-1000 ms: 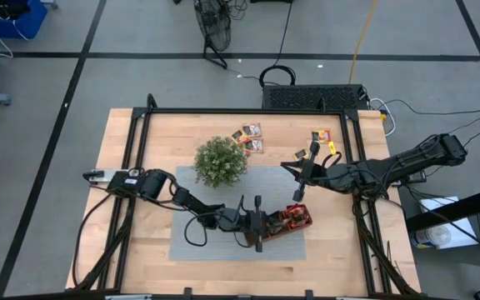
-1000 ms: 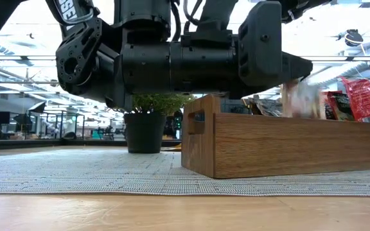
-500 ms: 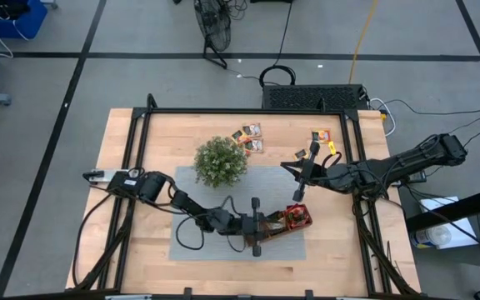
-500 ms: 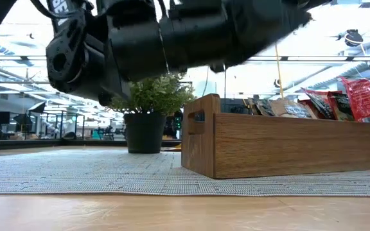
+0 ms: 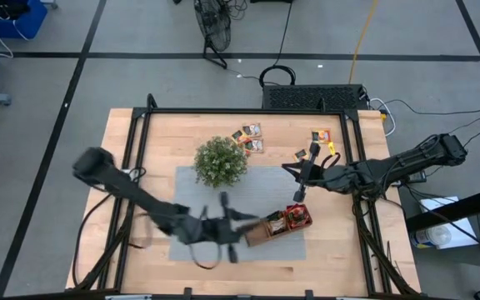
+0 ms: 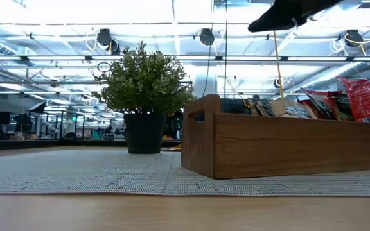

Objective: Pick & Place Tea
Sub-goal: Put the apple tea sachet into the brown organizer

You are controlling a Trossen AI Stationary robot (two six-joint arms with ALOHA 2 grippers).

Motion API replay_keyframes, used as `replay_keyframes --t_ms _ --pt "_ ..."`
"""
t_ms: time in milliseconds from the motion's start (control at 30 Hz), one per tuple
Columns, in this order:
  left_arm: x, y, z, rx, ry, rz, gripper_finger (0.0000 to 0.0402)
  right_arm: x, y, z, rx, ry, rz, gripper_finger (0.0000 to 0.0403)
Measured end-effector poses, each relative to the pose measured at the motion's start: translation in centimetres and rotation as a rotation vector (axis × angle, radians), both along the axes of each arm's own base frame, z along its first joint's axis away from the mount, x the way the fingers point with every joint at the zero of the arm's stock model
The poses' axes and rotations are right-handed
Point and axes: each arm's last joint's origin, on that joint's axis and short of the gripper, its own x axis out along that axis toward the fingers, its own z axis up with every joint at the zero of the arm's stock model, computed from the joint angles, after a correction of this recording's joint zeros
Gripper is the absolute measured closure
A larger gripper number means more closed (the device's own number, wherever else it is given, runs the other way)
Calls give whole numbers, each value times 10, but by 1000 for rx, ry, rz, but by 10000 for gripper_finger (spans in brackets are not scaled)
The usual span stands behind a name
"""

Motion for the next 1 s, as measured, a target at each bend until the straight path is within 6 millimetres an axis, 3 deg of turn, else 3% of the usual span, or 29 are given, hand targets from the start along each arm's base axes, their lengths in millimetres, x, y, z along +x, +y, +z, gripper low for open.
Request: replay_keyframes --t_ms 200,333,500,700,900,1000 --pt "-62 24 59 -76 84 124 314 -1 0 -2 40 1 -14 402" --pt "-92 38 75 -217 124 130 314 -2 0 -4 66 15 -24 402" --pt "-108 51 65 -259 252 201 314 -3 1 -14 140 59 36 402" --pt "-102 63 61 -240 265 239 314 -6 3 -39 170 52 124 401" --pt "-97 100 32 -266 212 213 314 -11 2 -62 57 -63 179 402" --pt "-108 124 9 -291 193 167 314 -15 0 -69 5 -119 195 402"
